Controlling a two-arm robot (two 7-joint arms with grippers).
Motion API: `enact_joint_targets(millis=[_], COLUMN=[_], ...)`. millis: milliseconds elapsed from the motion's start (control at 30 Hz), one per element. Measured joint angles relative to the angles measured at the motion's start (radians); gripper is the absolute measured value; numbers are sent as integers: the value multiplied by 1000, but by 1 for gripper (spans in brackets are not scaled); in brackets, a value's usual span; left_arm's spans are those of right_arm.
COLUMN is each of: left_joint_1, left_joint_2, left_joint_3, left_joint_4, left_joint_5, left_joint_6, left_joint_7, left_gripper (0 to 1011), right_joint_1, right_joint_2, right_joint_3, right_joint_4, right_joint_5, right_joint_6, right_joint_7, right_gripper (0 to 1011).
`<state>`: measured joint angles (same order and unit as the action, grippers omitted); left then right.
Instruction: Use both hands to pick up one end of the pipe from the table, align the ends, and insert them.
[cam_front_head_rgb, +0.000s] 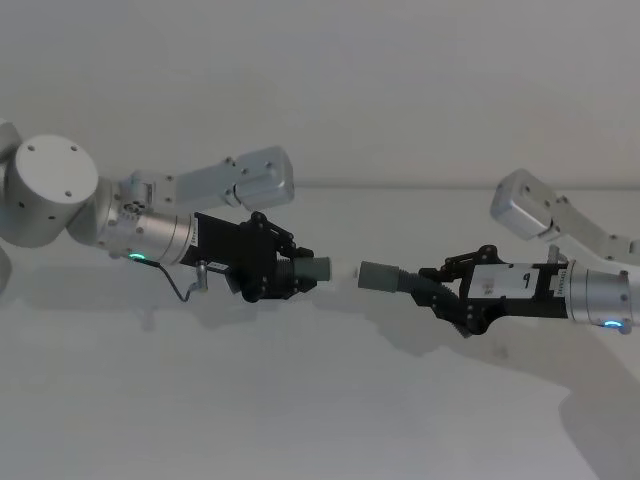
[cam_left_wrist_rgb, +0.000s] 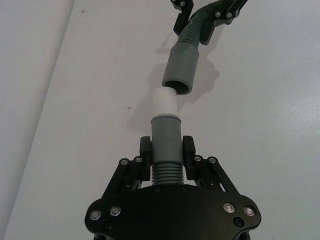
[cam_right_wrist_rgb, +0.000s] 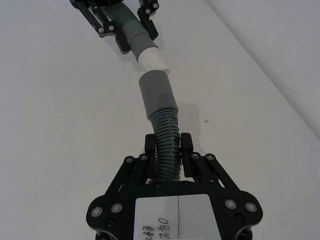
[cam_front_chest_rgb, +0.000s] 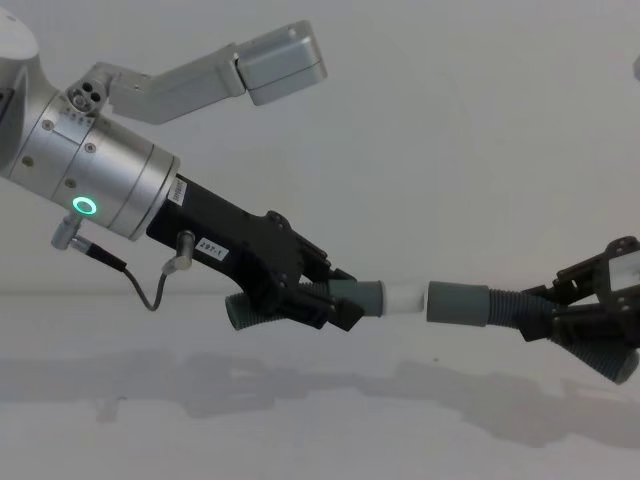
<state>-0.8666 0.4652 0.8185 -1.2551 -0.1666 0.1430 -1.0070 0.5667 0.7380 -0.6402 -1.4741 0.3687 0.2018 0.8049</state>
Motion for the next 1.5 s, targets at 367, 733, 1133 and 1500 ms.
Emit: enact_joint_targets(millis=[367, 733, 1133, 1500], left_joint_1=[-12, -23, -31, -38], left_joint_2=[-10, -16, -14, -12], left_joint_3=[12, 21, 26, 29], left_joint_4=[21, 44, 56, 71], left_joint_5=[-8, -16, -29, -36], left_joint_6=[-14, -29, -45, -56], left_joint_7=[-1, -6, -10, -4], left_gripper=[365, 365, 365, 365], right_joint_1=[8, 21, 37, 53], right_joint_2=[-9, -24, -40, -52], right_joint_3=[-3, -6, -16, -25], right_joint_4=[15, 35, 58, 76], right_joint_5=[11, 23, 26, 25], right_joint_6=[5, 11, 18, 23], right_joint_7=[0, -2, -5, -3], right_gripper=[283, 283, 283, 283])
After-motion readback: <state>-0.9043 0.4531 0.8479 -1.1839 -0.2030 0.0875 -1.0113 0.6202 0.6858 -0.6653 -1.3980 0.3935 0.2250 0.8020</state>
